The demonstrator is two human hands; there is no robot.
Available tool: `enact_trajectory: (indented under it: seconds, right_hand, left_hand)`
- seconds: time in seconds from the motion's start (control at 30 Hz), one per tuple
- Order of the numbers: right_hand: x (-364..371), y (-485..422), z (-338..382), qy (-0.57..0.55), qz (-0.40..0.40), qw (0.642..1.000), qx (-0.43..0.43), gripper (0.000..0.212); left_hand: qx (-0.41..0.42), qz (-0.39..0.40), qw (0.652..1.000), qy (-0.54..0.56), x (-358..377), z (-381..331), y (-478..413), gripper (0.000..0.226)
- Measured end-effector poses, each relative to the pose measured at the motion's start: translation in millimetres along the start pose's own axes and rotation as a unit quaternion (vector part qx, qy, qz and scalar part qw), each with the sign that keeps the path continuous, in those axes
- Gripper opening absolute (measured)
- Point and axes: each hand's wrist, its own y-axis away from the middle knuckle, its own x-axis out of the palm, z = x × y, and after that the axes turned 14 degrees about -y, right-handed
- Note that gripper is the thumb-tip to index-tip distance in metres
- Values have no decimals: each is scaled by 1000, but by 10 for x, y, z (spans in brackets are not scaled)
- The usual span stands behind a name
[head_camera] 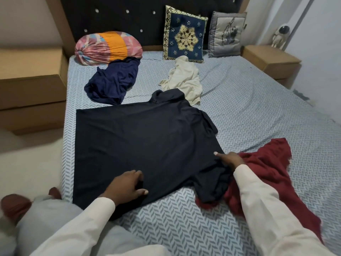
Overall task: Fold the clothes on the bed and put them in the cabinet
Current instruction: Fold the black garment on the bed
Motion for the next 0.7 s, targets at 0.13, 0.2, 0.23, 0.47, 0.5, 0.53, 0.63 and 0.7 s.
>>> enact_trajectory:
  seconds: [0.13, 0.2, 0.23, 0.47, 0.5, 0.53, 0.63, 0.7]
  right_hand:
    - [2, 522, 50, -14, -52, 998, -39, 57]
    - [17, 852, 120, 2, -158, 982, -98, 47]
    - [61, 999, 154, 10, -192, 968, -158, 47]
    - [735, 1726, 244, 218, 215, 879, -365, 31]
    - [825, 1739, 204, 277, 214, 864, -363, 34]
    - [883, 1729, 138, 309, 192, 856, -366, 36]
    - [918, 1764, 64, 278, 101, 874, -386, 27]
    - [891, 1778, 70, 244, 57, 877, -409, 18]
  left_hand:
    - [19, 57, 996, -63, -6, 121, 409, 59]
    - [12, 68, 993, -98, 35, 165, 595, 58]
    - [3, 72, 991, -112, 69, 185, 690, 59]
    - [-102, 99, 972, -186, 210, 257, 973, 69]
    - [-116, 100, 970, -188, 196, 265, 999, 67]
    - [-123, 96, 969, -189, 188, 267, 1008, 63]
    - [-129, 66, 971, -188, 167, 315, 1051, 47]
    - [-129, 77, 972, -182, 171, 366, 1093, 41]
